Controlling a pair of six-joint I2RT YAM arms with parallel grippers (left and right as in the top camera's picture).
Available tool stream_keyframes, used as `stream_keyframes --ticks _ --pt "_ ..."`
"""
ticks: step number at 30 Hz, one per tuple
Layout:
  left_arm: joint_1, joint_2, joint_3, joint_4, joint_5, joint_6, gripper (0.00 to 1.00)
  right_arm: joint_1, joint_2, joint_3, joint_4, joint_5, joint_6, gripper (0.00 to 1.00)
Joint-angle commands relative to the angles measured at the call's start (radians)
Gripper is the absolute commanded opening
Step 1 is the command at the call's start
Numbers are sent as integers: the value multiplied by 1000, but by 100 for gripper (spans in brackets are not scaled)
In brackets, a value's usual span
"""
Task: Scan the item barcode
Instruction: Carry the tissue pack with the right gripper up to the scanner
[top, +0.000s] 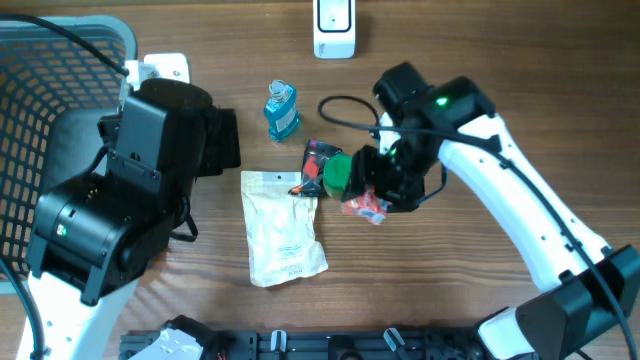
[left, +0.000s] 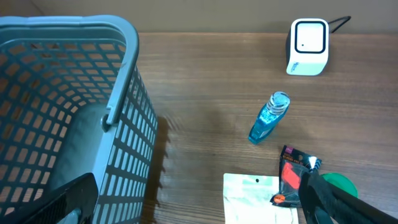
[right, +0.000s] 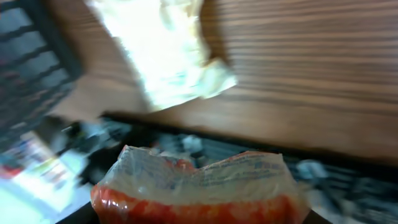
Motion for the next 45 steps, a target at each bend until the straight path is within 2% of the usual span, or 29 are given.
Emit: stream_keyframes --ticks 1,11,14,17,21,25,28,31,34,37,41,45 --pt "5 3 4 0 -6 -26 100 -45 2 22 -4 -214 -19 62" --pt "5 8 4 0 -5 -27 100 -78 2 22 -31 -213 -19 62" --pt "5 8 4 0 -5 -27 100 -77 2 22 13 -178 -20 62" --pt "5 8 4 0 -3 -26 100 -78 2 22 182 -72 -17 62" --pt "5 8 4 0 -2 -26 100 -77 11 22 534 93 -31 63" --pt "5 8 4 0 -2 -26 100 -78 60 19 768 268 -39 63" --pt "5 8 4 0 -2 -26 100 -78 118 19 906 303 -114 62" --pt "5 8 4 0 -2 -26 100 -78 214 19 1108 335 -213 56" --pt "5 8 4 0 -2 -26 100 -78 313 19 1305 380 -286 56" --pt "5 8 4 0 -2 -26 100 -78 404 19 1494 446 -308 61" --pt "5 8 4 0 -2 -26 100 -78 495 19 1733 492 -335 61" --pt "5 8 4 0 -2 -26 100 -78 552 20 1869 575 -351 61"
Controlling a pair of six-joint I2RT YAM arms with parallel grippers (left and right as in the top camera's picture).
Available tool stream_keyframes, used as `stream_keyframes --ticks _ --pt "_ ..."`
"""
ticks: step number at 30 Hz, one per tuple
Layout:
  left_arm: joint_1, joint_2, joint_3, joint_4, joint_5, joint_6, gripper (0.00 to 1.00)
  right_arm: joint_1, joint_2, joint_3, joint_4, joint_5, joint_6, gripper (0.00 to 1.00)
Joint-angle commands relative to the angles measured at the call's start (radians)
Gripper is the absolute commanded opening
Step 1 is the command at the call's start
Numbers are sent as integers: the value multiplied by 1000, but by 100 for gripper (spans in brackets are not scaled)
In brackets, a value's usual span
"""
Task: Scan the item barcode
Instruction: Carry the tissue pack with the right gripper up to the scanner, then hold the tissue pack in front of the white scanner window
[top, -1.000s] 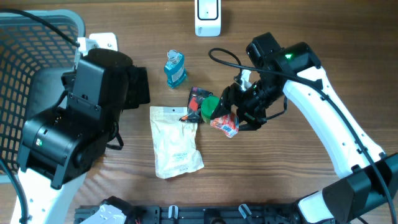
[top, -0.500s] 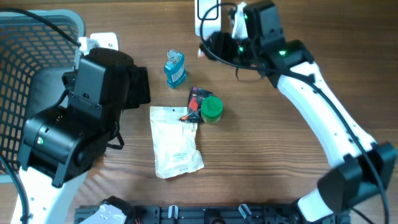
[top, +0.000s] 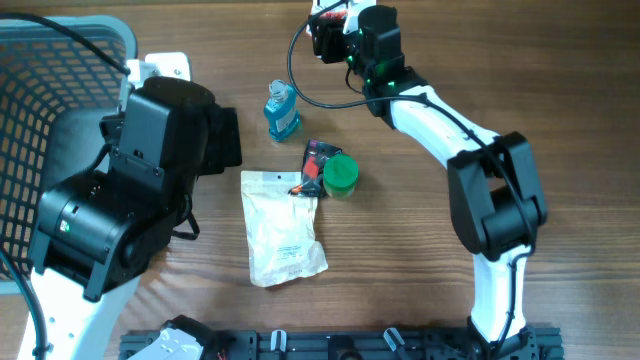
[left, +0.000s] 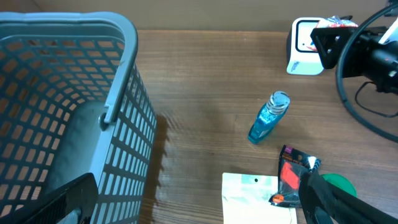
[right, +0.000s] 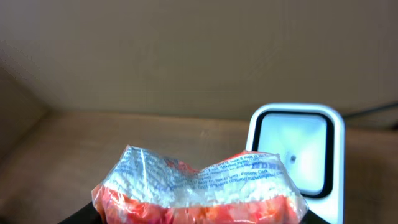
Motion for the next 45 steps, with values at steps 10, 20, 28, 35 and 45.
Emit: stream_keyframes --ticks 10,20,28,35,45 --pt "5 0 4 2 -2 -16 100 -37 191 31 273 183 -166 65" --pt "5 0 4 2 -2 -16 100 -51 271 152 275 118 -161 64" --pt "5 0 4 2 -2 -16 100 -43 273 156 241 89 -135 64" --pt "5 0 4 2 -2 -16 100 -39 290 156 247 43 -113 64" --pt "5 0 4 2 -3 -16 100 -40 300 156 233 43 -109 62"
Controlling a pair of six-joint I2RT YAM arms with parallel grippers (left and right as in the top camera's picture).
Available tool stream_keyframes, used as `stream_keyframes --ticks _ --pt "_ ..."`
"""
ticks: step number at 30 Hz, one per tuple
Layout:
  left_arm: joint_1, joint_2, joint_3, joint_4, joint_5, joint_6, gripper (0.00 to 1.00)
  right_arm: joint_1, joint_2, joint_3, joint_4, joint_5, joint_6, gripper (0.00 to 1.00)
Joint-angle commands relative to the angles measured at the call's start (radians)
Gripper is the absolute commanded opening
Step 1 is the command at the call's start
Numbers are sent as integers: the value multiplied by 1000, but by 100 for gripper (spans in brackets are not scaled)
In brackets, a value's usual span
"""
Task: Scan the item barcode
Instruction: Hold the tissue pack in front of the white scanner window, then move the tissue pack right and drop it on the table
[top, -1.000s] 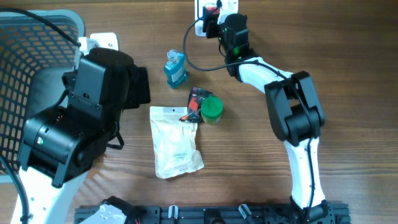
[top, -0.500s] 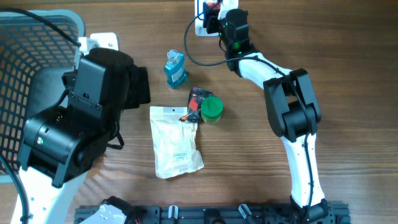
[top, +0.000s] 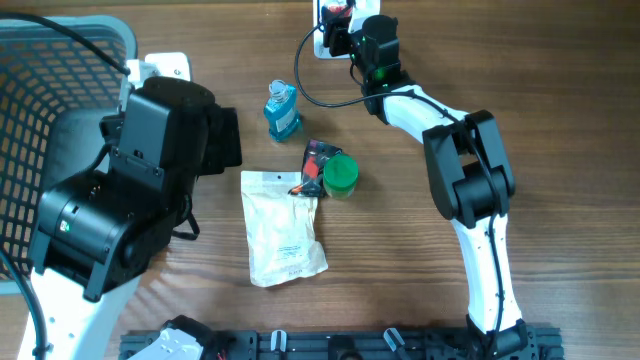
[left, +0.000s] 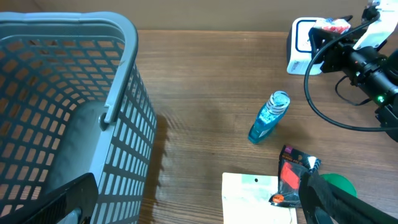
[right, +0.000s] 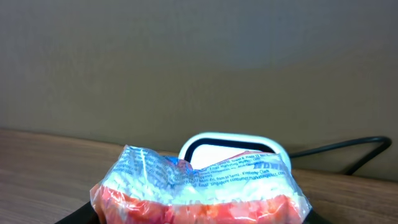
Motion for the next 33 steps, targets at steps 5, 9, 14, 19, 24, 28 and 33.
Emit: stream_keyframes --ticks 5,9,14,19,24,28,33 --pt "5 0 4 2 -2 -16 100 8 -16 24 -111 -16 13 60" --pt "5 0 4 2 -3 -16 100 8 -122 24 -209 -13 -23 56" --pt "5 0 4 2 -2 -16 100 7 -302 23 -380 110 -42 54" --pt "5 0 4 2 -3 -16 100 -13 -486 23 -655 351 -37 54" --pt "5 0 4 2 -2 -16 100 -97 -601 23 -984 530 60 54" --pt "5 0 4 2 -3 -16 100 -229 -617 23 -1189 586 156 54" --pt "5 0 4 2 -2 -16 100 -420 -607 -6 -1256 519 223 54"
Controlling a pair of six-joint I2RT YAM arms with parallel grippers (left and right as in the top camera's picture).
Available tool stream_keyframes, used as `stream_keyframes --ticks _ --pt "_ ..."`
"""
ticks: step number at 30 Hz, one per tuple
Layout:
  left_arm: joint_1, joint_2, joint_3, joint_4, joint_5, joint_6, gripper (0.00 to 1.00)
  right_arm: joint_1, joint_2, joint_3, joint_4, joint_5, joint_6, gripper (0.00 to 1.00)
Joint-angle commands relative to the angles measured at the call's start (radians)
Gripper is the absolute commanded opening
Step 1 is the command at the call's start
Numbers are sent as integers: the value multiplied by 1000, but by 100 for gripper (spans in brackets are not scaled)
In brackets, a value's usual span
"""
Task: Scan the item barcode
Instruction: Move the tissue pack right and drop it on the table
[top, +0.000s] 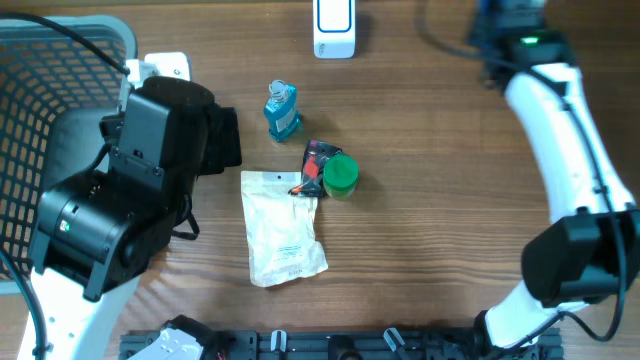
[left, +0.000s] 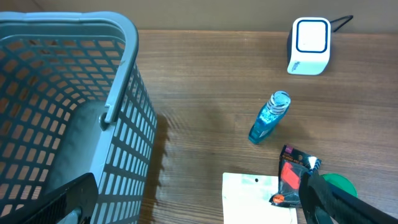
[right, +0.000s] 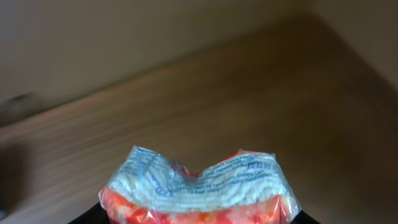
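Note:
The white barcode scanner (top: 333, 25) stands at the table's back edge, also visible in the left wrist view as a scanner (left: 309, 45) with a dark window. My right gripper (right: 198, 210) is shut on a clear packet of red and white contents (right: 199, 180), printed side up, over bare wood. Overhead, the right arm (top: 560, 110) reaches to the back right corner, well right of the scanner; the packet is hidden there. My left gripper (left: 196, 208) stands open beside the basket, with nothing between its fingers.
A grey mesh basket (left: 118, 93) fills the left side. Mid-table lie a blue bottle (top: 282, 110), a black and red packet (top: 318, 160), a green lid (top: 341, 174) and a white pouch (top: 283, 238). A small white box (top: 168, 68) sits behind the left arm.
My right gripper, still holding the packet, has moved from right in front of the scanner to the back right corner. The scanner no longer shows in the right wrist view. The left arm is unchanged.
First my right gripper held the packet above the table near the green lid. Then it held the packet at the scanner's window, and later closer against it. Now the packet is held far to the right of the scanner.

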Motion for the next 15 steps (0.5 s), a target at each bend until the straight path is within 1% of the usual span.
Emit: stream_keyframes --ticks 1,5,7,10,14,15 --pt "5 0 4 2 -3 -16 100 -153 18 -32 4 -21 86 54" --pt "5 0 4 2 -2 -16 100 -310 61 -66 18 -106 140 54" --pt "5 0 4 3 -2 -16 100 -384 99 -86 17 -178 165 53" --pt "5 0 4 2 -2 -16 100 -460 161 -115 17 -230 214 52" --pt "5 0 4 2 -2 -16 100 -518 256 -163 3 -257 269 41" --pt "5 0 4 2 -2 -16 100 -520 274 -173 5 -257 269 40"
